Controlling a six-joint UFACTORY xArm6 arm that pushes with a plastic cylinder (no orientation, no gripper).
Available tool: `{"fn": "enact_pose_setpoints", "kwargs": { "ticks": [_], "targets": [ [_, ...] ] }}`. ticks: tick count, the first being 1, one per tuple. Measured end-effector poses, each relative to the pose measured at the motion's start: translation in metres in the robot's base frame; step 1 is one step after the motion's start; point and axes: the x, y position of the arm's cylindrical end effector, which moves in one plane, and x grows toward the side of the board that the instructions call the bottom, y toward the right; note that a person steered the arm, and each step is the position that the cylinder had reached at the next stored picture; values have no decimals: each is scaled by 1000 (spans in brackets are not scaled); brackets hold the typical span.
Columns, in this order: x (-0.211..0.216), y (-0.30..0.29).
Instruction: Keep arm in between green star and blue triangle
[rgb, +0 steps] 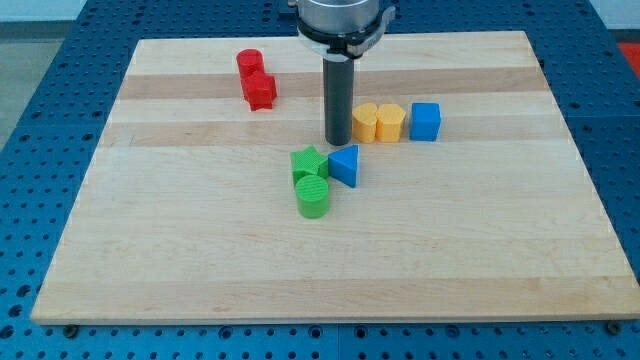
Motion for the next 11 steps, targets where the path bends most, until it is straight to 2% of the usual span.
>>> {"fn": "enact_pose_setpoints", "kwargs": {
  "ticks": [1, 3, 4, 5, 6, 7, 8, 10, 11],
  "targets": [
    [0, 22],
    [30, 77],
    [89, 82],
    [121, 59],
    [133, 16],
    [113, -11],
    [99, -15],
    [100, -14],
    [81, -12]
  ]
}}
